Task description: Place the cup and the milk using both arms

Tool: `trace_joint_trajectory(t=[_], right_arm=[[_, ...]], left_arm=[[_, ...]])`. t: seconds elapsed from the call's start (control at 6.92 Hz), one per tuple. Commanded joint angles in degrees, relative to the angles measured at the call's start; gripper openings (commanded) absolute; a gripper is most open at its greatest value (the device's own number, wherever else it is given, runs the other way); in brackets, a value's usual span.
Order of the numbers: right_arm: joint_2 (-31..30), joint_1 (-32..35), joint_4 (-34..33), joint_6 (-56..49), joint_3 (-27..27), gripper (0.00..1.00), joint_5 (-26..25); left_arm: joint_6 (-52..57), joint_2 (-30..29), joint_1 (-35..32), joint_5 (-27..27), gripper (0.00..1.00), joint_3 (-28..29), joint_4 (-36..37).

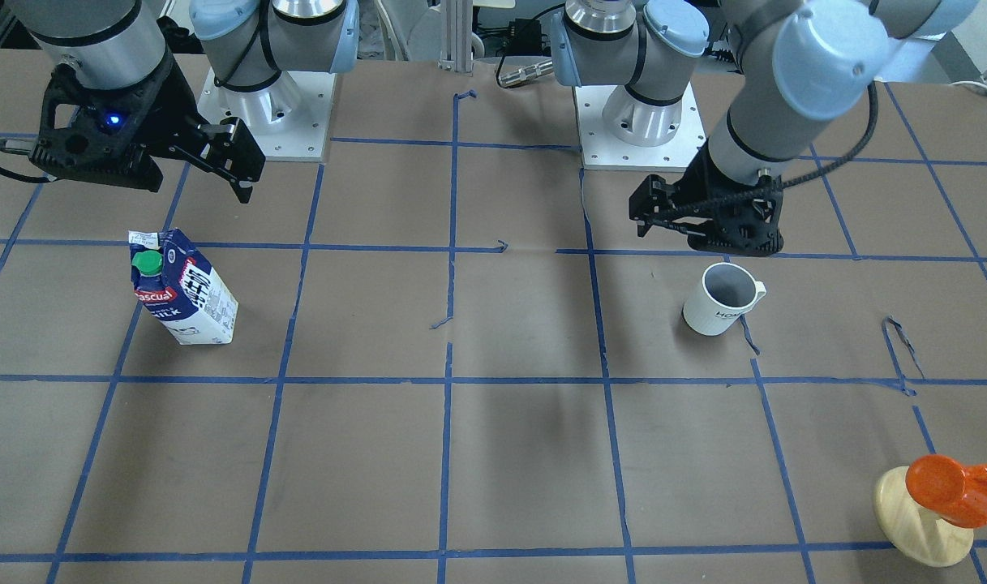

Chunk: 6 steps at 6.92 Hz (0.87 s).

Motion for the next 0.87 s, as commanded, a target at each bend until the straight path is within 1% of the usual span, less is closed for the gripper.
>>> trace_joint_trajectory(t=[0.0,0.14,0.43,0.58,0.72], right_arm=[[0.4,-1.9,-1.5,-5.9,0.0,1.0,0.2],[0.9,-3.7,-2.1,-9.7,0.1,1.0,0.8],[1.9,-7.4,-2.2,-16.3,0.2,1.0,0.8],[2.9,-8.5,-2.3,-17.1,1.2,1.0,0.8],[3.0,-10.0,-3.2,-17.9,2.8,1.0,0.8]], left_arm=[[8.6,-1.1,4.8,4.0,1.0,-12.1,14.4],[11.3,-1.7,5.1,4.4,1.0,-15.7,17.9],[12.9,-4.0,5.2,4.5,0.78,-16.2,21.5],[14.1,-4.5,5.5,4.6,0.76,-16.1,22.0],[15.7,-4.7,5.9,4.6,0.45,-16.1,22.2]])
